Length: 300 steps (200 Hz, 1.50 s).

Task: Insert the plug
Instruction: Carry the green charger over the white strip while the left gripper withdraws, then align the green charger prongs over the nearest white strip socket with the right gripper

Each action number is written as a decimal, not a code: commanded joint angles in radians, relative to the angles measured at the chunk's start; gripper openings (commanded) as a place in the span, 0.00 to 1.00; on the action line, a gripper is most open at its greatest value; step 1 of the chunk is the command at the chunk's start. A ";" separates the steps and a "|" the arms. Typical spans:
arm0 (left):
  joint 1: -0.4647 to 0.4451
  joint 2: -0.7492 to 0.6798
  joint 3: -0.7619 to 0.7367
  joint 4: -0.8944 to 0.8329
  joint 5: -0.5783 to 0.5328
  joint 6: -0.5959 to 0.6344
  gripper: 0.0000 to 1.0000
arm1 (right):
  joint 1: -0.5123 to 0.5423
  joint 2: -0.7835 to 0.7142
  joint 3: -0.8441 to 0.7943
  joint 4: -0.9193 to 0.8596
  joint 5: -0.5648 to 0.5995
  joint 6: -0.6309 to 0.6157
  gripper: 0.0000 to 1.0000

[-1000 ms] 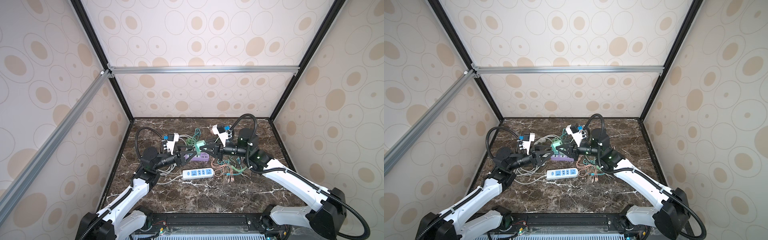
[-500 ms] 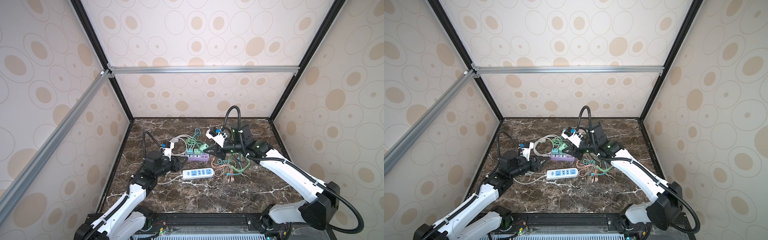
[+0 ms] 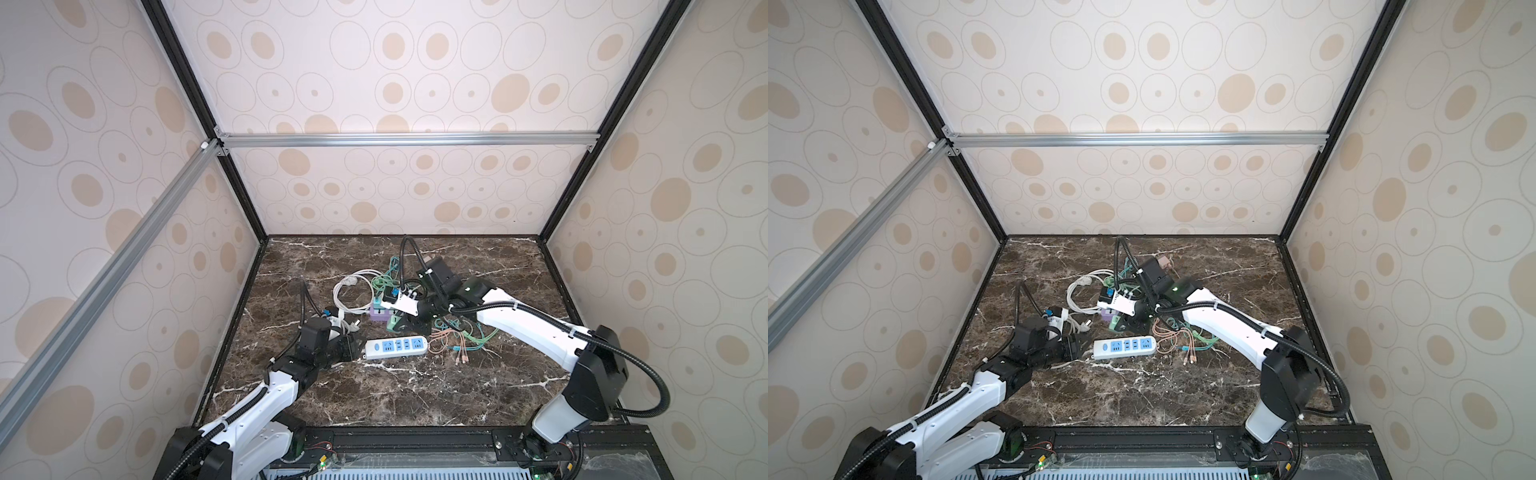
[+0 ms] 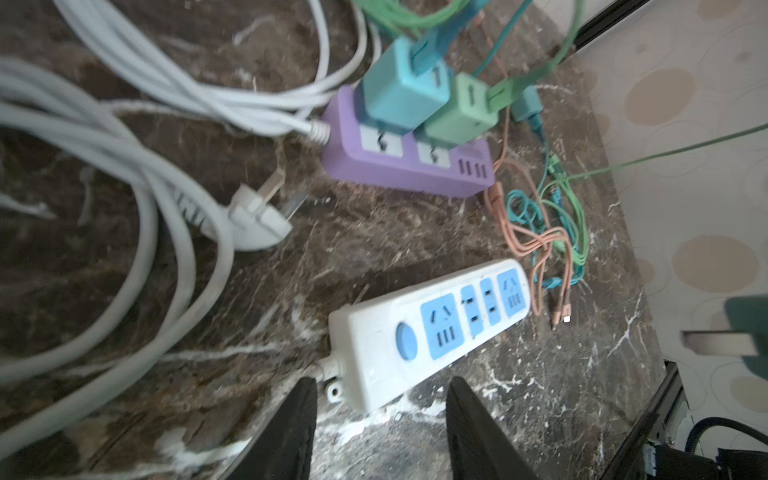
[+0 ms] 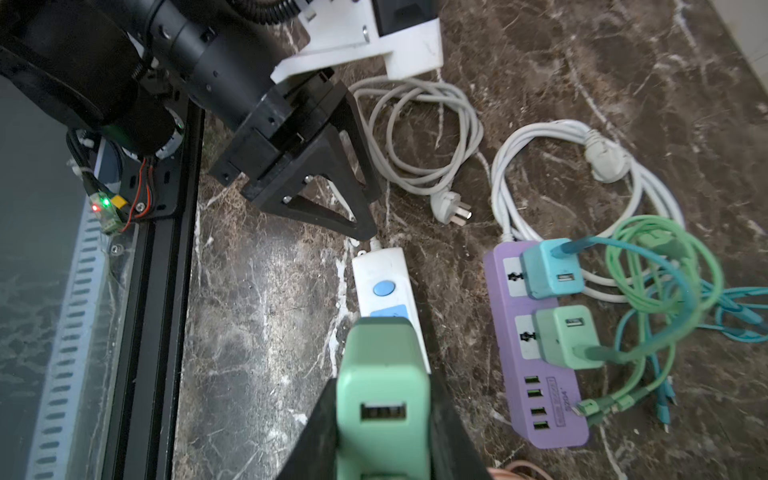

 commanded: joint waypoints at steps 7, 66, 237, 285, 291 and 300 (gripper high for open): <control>0.002 0.015 -0.004 0.072 0.002 -0.032 0.48 | 0.019 0.037 0.023 -0.047 0.021 -0.076 0.08; 0.000 0.081 -0.013 0.126 0.030 -0.034 0.46 | 0.040 0.105 0.023 -0.025 0.050 -0.122 0.08; -0.015 0.229 -0.001 0.196 0.053 -0.016 0.33 | 0.062 0.219 0.042 0.000 0.082 -0.171 0.07; -0.017 0.272 0.005 0.196 0.046 -0.005 0.31 | 0.064 0.239 0.053 -0.002 0.090 -0.180 0.07; -0.017 0.274 0.005 0.196 0.045 -0.003 0.31 | 0.064 0.240 0.053 -0.003 0.091 -0.181 0.07; -0.019 0.277 0.005 0.196 0.042 -0.002 0.31 | 0.065 0.245 0.055 -0.001 0.092 -0.182 0.07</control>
